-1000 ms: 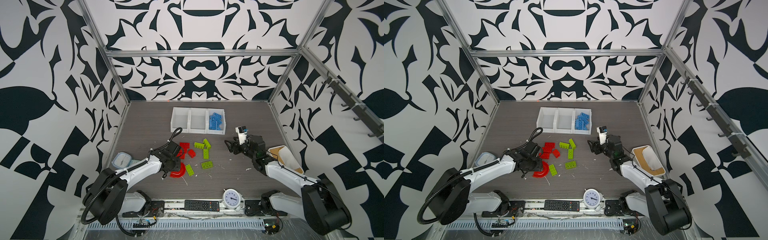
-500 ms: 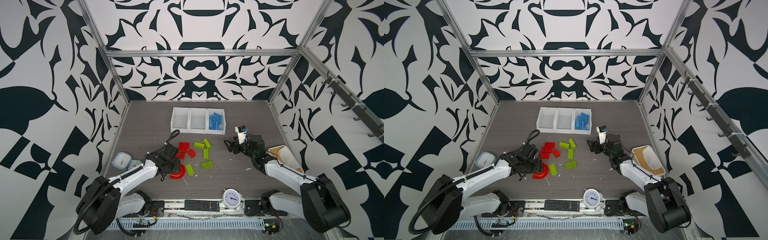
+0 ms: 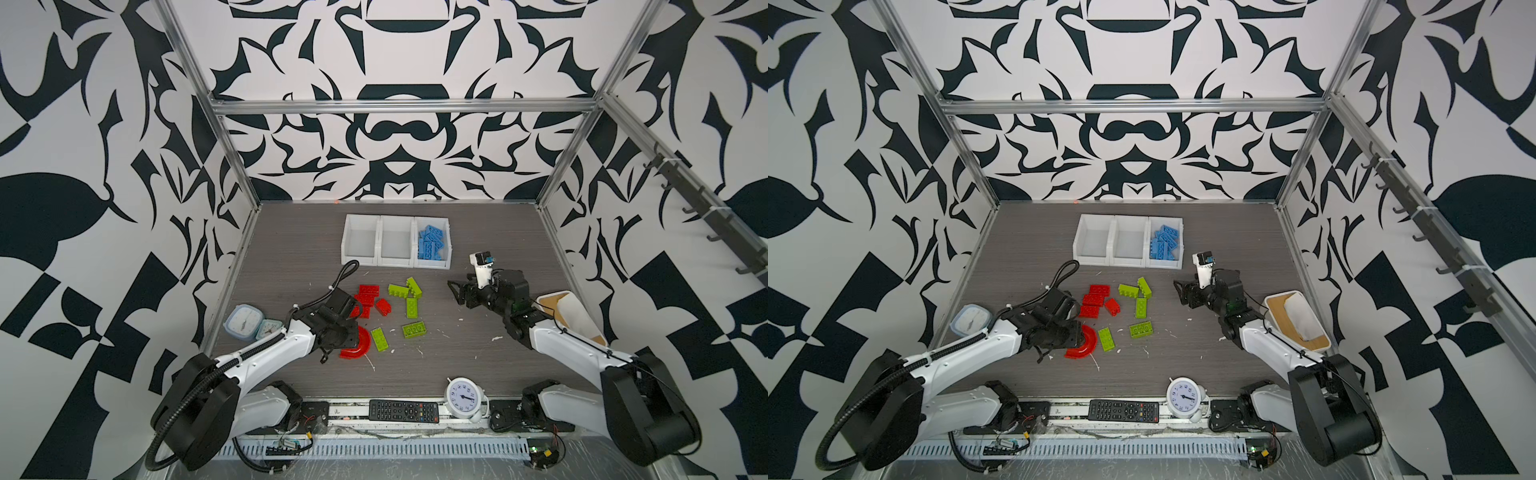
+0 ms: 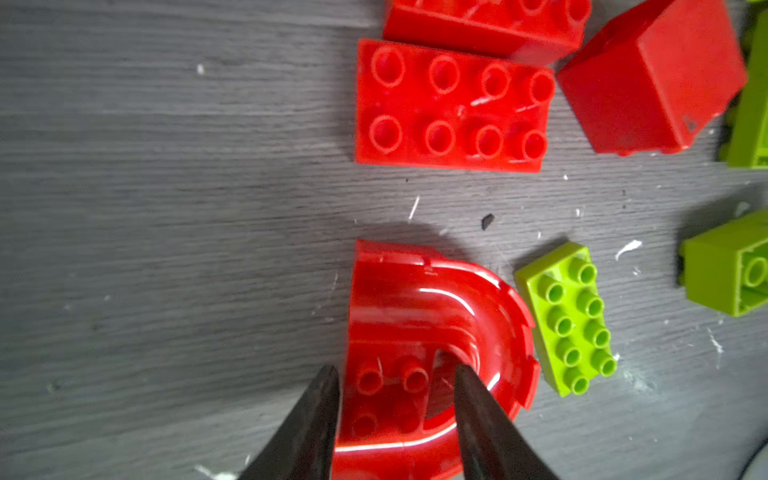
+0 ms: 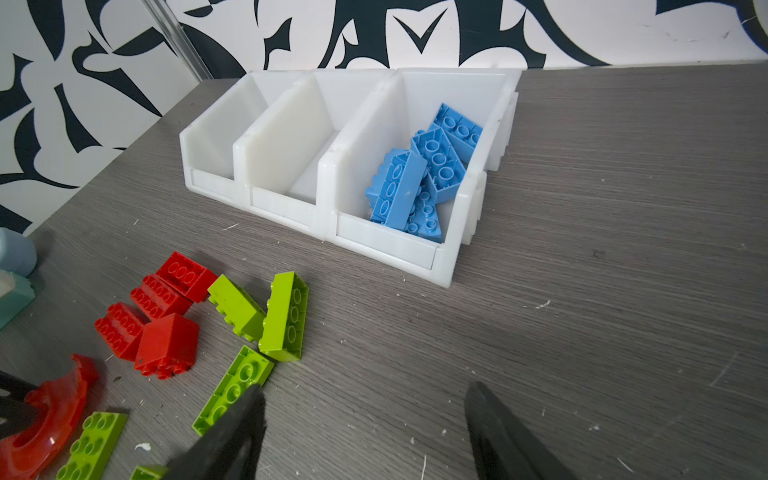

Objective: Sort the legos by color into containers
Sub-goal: 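Close the left gripper on the red arch piece and lift it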

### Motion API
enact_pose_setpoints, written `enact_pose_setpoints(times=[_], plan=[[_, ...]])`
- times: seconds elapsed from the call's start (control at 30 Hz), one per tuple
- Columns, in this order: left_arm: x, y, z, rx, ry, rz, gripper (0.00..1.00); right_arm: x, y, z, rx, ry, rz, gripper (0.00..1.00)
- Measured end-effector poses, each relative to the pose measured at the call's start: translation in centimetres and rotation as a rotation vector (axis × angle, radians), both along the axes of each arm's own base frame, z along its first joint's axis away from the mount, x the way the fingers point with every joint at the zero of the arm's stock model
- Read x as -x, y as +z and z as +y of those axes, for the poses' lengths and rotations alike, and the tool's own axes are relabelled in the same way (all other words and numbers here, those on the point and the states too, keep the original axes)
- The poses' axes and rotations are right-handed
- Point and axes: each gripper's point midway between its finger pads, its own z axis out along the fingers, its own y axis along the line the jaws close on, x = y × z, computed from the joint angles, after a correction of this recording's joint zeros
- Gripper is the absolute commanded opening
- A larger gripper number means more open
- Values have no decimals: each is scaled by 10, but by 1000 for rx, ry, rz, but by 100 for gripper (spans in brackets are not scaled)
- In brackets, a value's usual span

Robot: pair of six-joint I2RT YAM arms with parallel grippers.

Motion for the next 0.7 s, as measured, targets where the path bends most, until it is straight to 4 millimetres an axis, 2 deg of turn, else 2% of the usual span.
enact_pose_setpoints(times=[0.17, 0.43, 0.7], plan=[[0, 10, 0, 35, 11, -43, 46, 1, -1, 0, 1, 0, 5, 78], [8, -12, 2, -15, 2, 48, 46, 1, -1, 0, 2, 0, 6, 78], [10, -19, 3, -32, -3, 67, 46, 1, -1, 0, 2, 0, 5, 78]])
